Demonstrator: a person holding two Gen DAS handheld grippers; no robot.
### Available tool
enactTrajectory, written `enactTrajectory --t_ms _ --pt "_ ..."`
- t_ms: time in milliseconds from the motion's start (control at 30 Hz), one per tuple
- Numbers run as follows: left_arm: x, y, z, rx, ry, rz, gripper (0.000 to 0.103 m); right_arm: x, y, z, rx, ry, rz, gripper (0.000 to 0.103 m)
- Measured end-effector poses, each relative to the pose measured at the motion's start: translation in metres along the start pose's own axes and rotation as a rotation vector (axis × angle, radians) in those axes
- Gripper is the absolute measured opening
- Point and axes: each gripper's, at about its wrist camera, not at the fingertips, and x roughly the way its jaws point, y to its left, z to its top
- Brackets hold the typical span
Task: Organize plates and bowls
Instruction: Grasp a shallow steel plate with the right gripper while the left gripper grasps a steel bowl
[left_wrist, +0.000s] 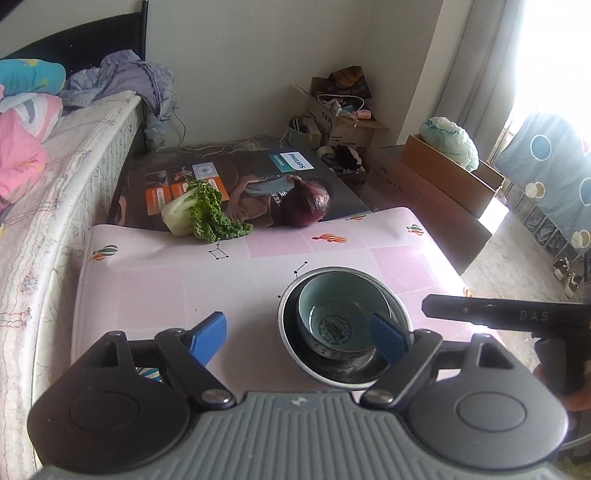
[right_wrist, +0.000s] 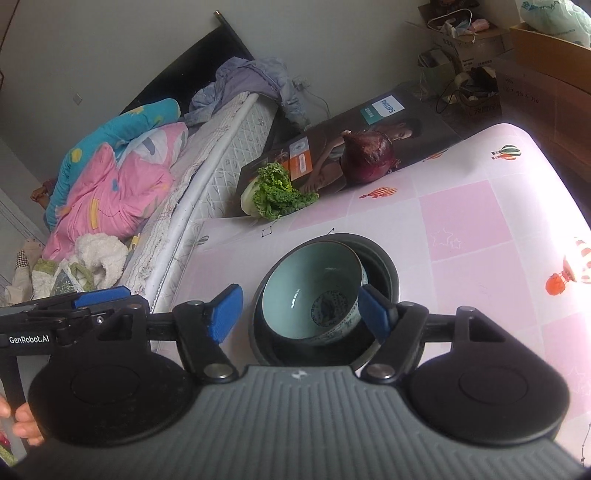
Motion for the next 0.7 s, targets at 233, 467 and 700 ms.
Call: enactTrajectory --t_ms 233,467,700 --pt "-0.090 0.031 -0.070 -0.048 -0.094 0.028 0.098 -0.094 0.028 -0.075 -0.039 -0.130 -0.070 0.080" --pt "-0.140 0.078 -0.163 -0.176 -0.124 0.104 0.099 -0.119 0.063 -0.166 -0.004 -0.107 -0.027 0.080" --pt "-0.150 0.111 -0.241 -0.291 -0.110 0.211 0.099 -0.097 0.113 -0.239 -0.058 -0.004 0.008 0.080"
